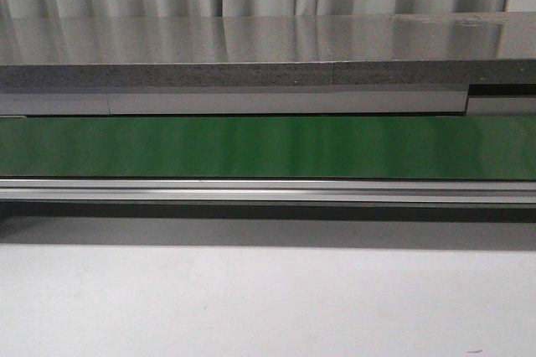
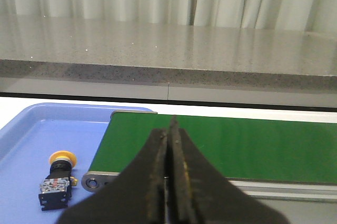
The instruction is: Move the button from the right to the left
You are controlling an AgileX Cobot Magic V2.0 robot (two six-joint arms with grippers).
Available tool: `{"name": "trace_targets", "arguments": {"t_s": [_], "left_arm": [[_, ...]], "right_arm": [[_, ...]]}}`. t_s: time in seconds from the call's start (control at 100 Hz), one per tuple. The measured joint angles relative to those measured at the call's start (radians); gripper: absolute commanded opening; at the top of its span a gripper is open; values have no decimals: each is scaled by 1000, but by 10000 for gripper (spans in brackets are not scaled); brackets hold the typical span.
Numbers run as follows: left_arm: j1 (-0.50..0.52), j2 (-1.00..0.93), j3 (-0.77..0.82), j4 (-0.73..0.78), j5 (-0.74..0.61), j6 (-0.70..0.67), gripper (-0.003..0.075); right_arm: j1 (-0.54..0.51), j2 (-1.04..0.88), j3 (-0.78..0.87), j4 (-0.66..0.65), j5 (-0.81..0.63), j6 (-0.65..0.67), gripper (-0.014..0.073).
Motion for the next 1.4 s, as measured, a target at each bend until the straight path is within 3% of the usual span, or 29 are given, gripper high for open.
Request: {"name": "trace_targets", "arguments": {"t_s": [0.25, 1.4], "left_arm": [[36, -32, 60, 0, -56, 0, -20], [36, -32, 60, 0, -50, 2, -20]], "right_arm": [[0, 0, 0, 0, 0, 0, -68], [0, 0, 0, -5, -21, 0, -68]]}}
